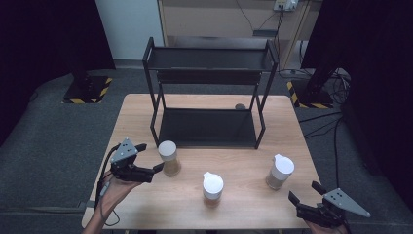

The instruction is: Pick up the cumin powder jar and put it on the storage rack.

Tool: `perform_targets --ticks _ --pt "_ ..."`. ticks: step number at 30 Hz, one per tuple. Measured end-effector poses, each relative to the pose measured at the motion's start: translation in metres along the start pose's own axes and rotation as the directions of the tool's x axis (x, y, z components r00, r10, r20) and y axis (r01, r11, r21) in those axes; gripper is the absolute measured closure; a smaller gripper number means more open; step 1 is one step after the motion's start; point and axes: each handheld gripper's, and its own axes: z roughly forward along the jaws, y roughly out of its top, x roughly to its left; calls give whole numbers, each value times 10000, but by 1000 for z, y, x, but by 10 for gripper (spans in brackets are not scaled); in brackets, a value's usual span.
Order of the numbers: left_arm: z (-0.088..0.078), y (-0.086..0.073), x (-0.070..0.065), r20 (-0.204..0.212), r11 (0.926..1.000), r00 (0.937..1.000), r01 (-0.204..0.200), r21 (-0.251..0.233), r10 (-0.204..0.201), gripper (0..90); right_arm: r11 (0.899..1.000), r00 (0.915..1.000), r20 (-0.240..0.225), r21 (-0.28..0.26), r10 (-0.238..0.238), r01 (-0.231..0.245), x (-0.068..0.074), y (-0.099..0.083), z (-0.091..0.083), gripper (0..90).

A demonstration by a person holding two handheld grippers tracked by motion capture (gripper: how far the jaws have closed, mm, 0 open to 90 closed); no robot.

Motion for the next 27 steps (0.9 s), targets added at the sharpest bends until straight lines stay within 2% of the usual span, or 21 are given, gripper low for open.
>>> perform_targets --ticks 11,27 --pt "29 4 12 114 9987 9997 191 465 -197 53 10000 10000 -21 18 9 -9 0 0 0 57" --pt "54 1 18 342 9978 9991 237 612 -258 70 10000 10000 -46 54 15 -15 0 0 1 57"
